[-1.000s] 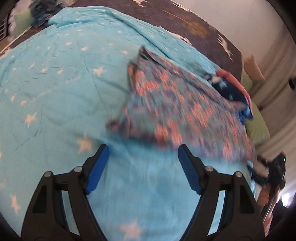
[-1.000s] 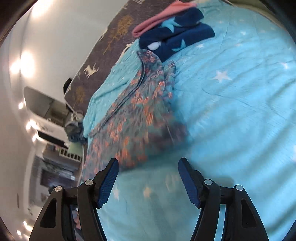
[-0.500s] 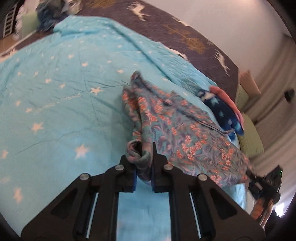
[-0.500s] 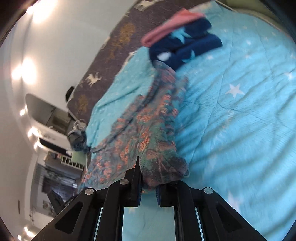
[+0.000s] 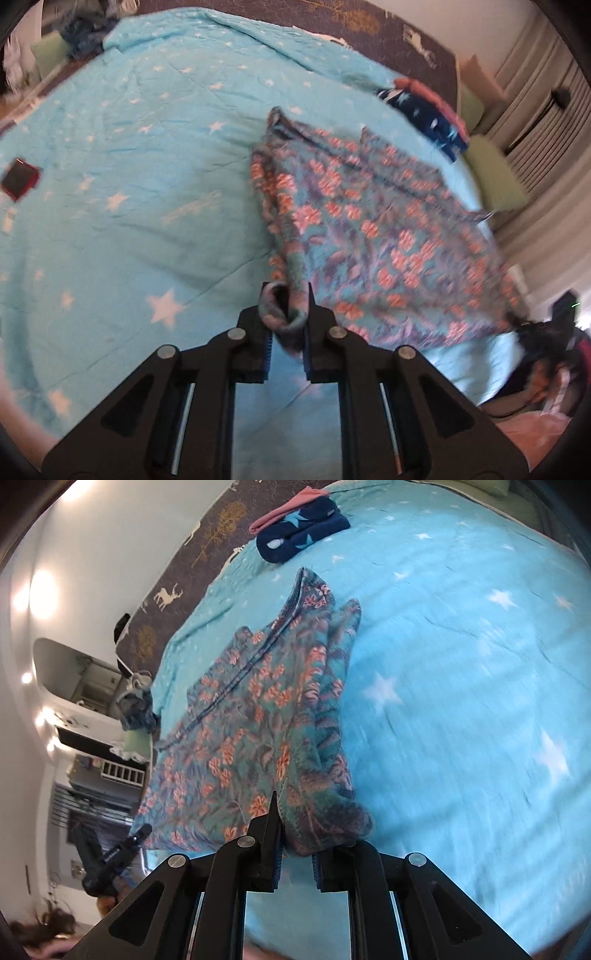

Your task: Fold small clothes

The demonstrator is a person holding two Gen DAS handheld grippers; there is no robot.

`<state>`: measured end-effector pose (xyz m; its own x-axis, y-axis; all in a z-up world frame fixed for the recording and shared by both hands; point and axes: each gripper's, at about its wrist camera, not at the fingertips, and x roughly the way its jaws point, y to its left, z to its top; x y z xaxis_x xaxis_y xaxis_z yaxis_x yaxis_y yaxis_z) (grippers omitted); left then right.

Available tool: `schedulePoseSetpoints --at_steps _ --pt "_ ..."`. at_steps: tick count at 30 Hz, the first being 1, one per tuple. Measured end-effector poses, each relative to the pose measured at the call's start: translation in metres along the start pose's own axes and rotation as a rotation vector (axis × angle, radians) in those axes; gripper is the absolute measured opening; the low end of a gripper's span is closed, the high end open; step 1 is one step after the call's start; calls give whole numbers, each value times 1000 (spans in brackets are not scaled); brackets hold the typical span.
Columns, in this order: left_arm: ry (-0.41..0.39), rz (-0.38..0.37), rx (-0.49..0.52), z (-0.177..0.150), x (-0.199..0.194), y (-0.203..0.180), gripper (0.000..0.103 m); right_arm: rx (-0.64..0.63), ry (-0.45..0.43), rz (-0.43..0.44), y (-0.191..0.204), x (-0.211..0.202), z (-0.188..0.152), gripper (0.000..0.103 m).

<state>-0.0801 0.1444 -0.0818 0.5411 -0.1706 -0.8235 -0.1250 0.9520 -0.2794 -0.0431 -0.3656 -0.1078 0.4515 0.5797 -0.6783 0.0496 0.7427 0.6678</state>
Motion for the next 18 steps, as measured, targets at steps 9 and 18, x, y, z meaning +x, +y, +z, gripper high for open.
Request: schedulePoseSetpoints --at_steps 9,18 --pt "-219 118 -3 21 -40 14 34 -108 -209 -293 7 -47 28 38" --pt "-82 -61 122 67 36 -46 34 -388 -154 -160 88 28 64 38"
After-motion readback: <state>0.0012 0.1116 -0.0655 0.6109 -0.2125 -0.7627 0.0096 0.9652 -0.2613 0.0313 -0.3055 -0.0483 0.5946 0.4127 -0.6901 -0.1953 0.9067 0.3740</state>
